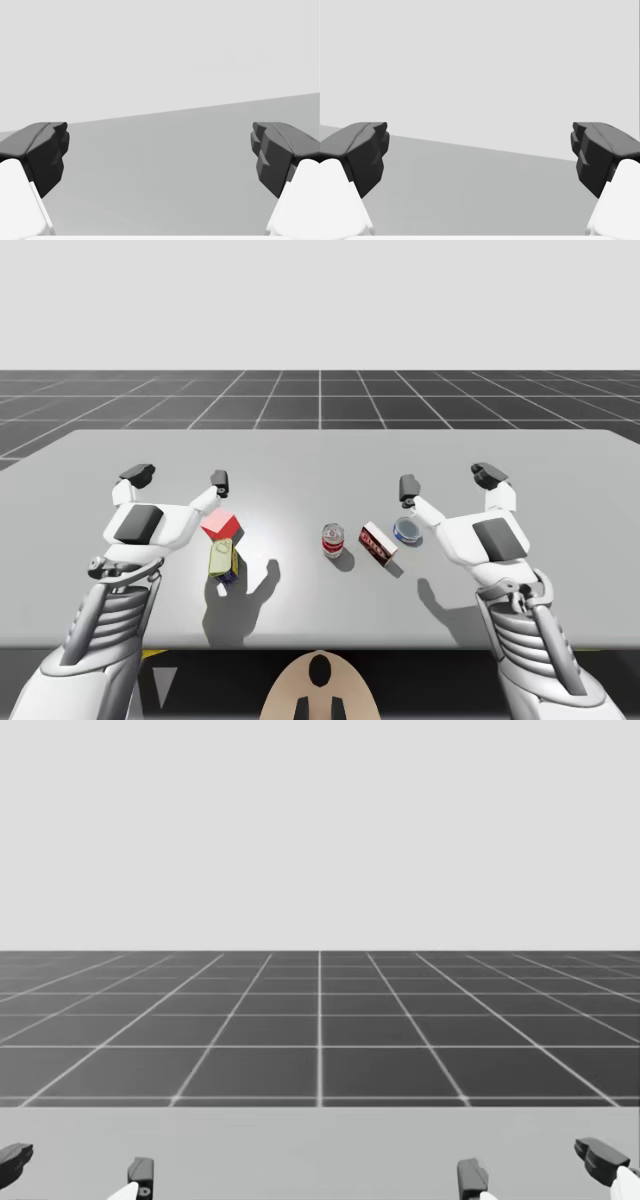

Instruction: Find the red cube and pick it up.

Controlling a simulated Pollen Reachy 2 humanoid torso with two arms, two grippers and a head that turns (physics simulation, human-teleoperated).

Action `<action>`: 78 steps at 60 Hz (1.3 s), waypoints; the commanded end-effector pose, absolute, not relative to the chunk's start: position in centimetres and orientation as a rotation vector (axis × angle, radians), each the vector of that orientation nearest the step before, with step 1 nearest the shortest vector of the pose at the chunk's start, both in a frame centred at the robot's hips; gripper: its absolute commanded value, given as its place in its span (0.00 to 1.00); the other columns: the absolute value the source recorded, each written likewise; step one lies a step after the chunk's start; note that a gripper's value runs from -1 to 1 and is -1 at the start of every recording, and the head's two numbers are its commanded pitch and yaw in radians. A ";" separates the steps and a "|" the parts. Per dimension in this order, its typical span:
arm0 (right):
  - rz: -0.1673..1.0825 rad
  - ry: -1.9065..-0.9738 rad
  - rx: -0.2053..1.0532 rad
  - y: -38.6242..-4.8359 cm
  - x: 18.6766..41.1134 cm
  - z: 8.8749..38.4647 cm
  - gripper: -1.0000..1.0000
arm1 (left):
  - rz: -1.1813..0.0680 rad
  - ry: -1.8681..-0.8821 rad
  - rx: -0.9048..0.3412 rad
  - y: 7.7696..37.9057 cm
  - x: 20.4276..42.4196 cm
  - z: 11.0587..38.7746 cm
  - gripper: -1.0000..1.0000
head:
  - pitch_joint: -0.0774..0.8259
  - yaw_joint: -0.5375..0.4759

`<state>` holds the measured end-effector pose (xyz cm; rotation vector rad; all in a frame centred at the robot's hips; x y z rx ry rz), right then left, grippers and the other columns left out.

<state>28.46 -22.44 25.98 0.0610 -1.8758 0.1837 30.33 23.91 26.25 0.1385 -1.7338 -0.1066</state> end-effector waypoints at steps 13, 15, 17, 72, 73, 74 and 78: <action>0.178 -1.873 0.059 -22.4 28.5 26.0 0.00 | -0.109 -1.734 0.141 23.9 30.3 26.3 0.00 | 0.14 0.53; 0.181 -1.870 0.061 -22.4 28.5 26.0 0.00 | -0.109 -1.734 0.141 23.9 30.3 26.3 0.00 | 0.16 0.53; 0.185 -1.869 0.060 -22.4 28.5 26.0 0.00 | -0.109 -1.734 0.141 23.9 30.3 26.3 0.00 | 0.18 0.53; 0.236 -1.860 0.035 -21.8 28.4 25.8 0.00 | -0.121 -1.728 0.142 23.6 30.4 26.1 0.00 | 0.72 0.84; 0.237 -1.860 0.035 -21.8 28.4 25.7 0.00 | -0.121 -1.728 0.142 23.6 30.4 26.1 0.00 | 0.72 0.84; 0.238 -1.859 0.036 -21.8 28.5 25.7 0.00 | -0.120 -1.728 0.142 23.6 30.4 26.1 0.00 | 0.73 0.85; 0.241 -1.858 0.035 -21.8 28.5 25.7 0.00 | -0.119 -1.728 0.140 23.7 30.3 26.1 0.00 | 0.75 0.88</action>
